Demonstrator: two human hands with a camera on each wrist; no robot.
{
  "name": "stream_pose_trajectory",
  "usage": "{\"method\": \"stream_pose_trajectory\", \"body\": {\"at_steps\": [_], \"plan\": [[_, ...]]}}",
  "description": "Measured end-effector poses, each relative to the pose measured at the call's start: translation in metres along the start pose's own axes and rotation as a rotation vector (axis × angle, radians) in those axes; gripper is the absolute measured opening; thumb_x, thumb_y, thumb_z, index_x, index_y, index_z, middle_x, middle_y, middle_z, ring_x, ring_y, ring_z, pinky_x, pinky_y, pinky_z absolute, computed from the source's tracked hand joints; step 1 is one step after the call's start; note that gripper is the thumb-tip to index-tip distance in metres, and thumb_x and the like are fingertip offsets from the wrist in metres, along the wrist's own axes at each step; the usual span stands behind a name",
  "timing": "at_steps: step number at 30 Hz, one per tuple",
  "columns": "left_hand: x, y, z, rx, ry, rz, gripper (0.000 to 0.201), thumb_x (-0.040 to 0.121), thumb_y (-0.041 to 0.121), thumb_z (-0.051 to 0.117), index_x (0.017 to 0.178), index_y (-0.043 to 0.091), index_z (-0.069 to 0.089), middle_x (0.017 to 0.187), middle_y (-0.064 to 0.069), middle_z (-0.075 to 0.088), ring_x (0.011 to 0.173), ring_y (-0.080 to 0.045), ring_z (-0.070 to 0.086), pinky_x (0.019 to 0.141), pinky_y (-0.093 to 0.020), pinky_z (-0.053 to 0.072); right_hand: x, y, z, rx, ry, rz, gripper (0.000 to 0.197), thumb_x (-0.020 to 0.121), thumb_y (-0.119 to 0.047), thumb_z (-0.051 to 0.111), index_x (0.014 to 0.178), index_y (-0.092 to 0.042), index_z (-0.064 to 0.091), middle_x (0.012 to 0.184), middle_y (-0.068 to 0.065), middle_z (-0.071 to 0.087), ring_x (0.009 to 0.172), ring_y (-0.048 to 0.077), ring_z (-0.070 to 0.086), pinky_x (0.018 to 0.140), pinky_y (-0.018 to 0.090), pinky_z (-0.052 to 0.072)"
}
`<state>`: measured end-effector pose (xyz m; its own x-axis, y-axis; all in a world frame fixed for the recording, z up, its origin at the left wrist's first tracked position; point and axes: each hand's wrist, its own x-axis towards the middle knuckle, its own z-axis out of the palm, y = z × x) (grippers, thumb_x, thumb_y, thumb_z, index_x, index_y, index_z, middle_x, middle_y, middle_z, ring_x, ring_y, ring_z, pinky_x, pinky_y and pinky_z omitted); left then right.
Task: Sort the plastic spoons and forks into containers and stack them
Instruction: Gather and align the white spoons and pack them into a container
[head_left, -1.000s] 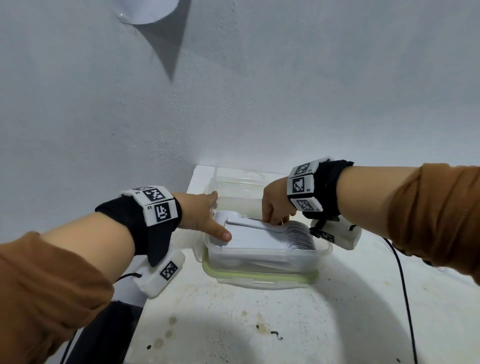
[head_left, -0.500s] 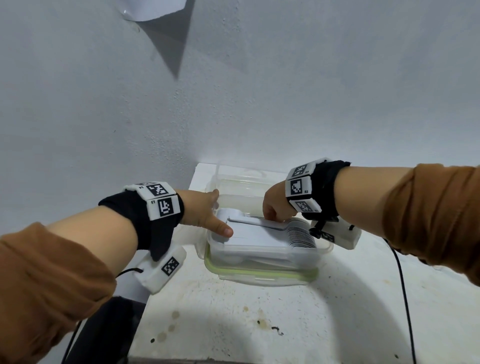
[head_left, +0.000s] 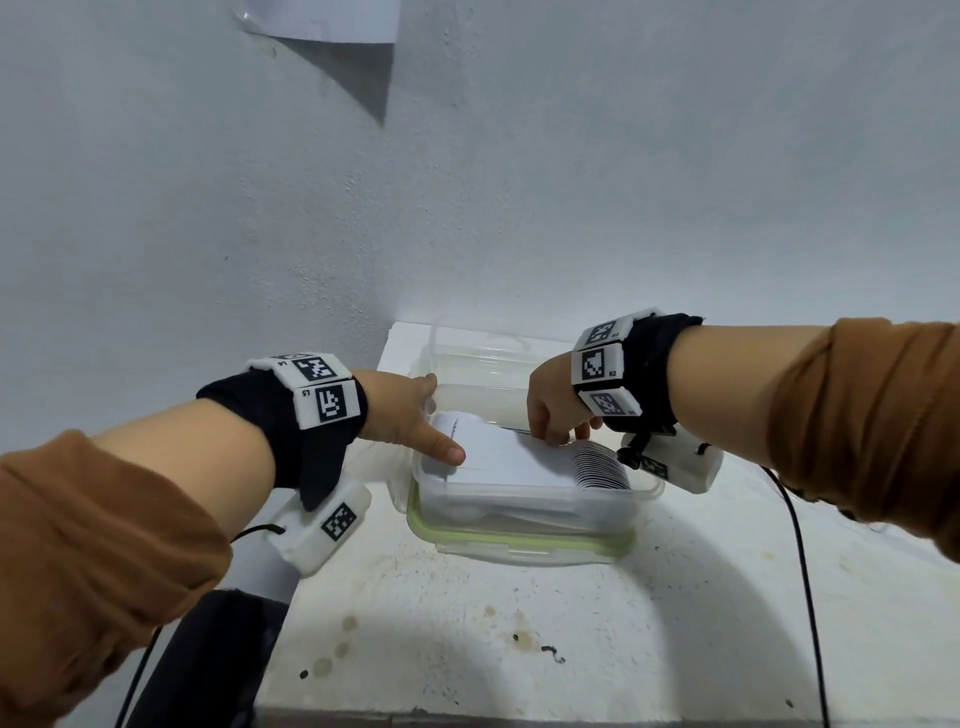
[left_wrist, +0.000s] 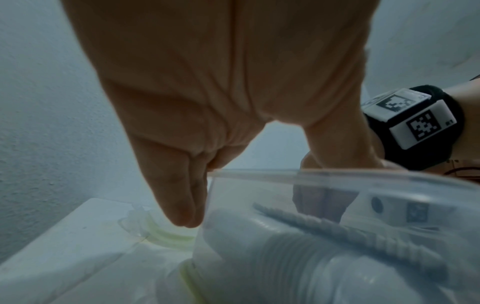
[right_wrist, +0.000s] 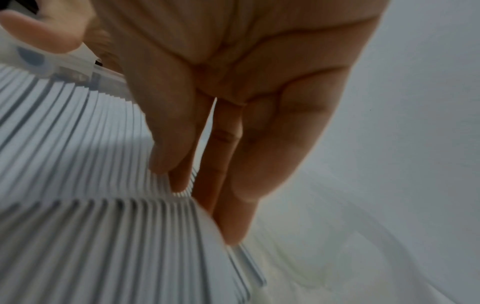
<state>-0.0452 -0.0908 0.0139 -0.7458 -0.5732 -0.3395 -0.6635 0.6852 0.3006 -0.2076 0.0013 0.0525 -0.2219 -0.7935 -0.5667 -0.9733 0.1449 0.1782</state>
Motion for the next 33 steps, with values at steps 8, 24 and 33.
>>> {"method": "stream_pose_trajectory", "body": {"at_steps": [8,24,33], "plan": [[0.001,-0.001,0.001,0.015,-0.004,-0.013,0.097,0.069,0.066,0.064,0.143,0.018,0.023,0.144,0.009,0.040,0.127,-0.019,0.044,0.109,-0.038,0.032,0.000,-0.003,0.003,-0.004,0.026,-0.033,0.036,0.090,-0.024,0.058,0.126,-0.022,0.054,0.096,0.002,0.063,0.077,0.020,0.062,0.036,0.007,0.040],[-0.006,0.008,0.000,0.100,0.022,-0.028,0.092,0.078,0.072,0.045,0.145,0.013,0.020,0.145,-0.002,0.039,0.128,-0.022,0.043,0.107,-0.037,0.033,0.001,-0.005,0.005,-0.030,0.062,-0.006,0.035,0.089,-0.035,0.059,0.120,-0.019,0.055,0.093,-0.005,0.059,0.073,0.011,0.055,0.057,0.014,0.037],[-0.010,0.018,-0.005,0.127,0.069,-0.079,0.080,0.084,0.070,0.037,0.144,0.018,0.026,0.145,-0.003,0.039,0.128,-0.023,0.042,0.108,-0.041,0.033,-0.004,0.007,0.007,0.012,0.118,-0.039,0.037,0.089,-0.034,0.060,0.123,-0.020,0.055,0.081,-0.008,0.059,0.058,0.001,0.050,0.050,0.012,0.034]]}}
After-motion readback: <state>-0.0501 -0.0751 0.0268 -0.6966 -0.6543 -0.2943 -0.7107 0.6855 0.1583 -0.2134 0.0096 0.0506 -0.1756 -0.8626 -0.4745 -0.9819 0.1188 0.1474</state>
